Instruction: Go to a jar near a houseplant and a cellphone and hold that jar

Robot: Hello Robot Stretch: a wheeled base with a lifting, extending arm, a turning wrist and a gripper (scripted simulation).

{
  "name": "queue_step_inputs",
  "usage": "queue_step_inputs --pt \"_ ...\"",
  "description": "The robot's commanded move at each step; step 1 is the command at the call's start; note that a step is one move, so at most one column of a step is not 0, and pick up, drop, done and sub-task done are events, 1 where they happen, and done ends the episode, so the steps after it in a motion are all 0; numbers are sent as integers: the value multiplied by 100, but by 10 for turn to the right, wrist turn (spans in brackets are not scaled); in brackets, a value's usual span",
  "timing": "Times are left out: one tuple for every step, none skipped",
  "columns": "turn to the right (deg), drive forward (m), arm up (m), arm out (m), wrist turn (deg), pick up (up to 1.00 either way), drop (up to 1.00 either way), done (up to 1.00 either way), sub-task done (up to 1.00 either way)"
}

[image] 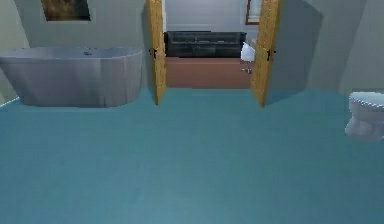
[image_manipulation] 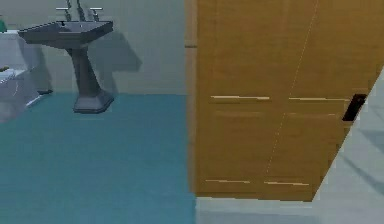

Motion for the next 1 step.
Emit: queue_step_inputs --pt "60 0 0 0 0 0 0 0 0"
